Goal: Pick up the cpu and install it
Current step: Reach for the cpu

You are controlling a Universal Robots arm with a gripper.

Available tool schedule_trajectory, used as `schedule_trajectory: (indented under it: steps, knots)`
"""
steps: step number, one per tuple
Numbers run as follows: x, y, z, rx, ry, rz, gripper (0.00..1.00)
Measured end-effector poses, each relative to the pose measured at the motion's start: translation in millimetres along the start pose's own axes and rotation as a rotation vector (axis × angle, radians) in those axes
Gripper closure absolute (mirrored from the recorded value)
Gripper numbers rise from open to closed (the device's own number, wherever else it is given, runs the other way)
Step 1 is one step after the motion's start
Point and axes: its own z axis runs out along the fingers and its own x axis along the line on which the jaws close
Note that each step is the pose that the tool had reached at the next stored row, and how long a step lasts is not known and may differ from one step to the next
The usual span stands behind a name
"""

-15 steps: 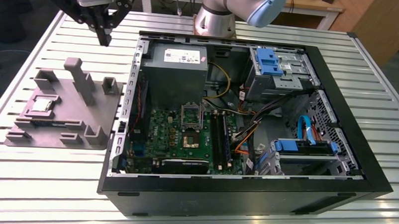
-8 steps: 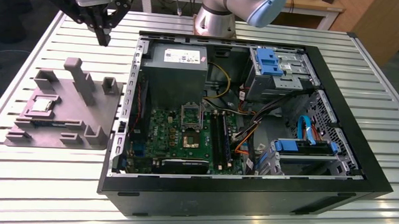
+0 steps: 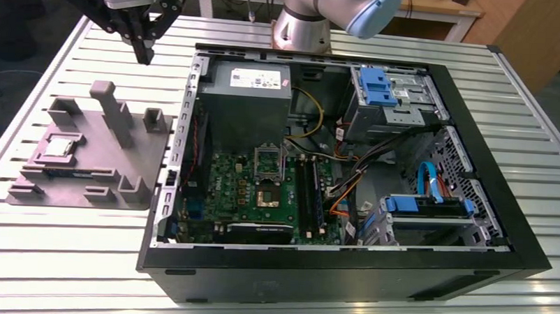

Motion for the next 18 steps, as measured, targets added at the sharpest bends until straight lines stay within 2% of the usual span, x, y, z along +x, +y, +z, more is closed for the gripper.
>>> schedule_trajectory:
  steps: [18]
  knots:
    - [7.5,-0.6,0.0,0.0000,0.0000,0.000,0.90]
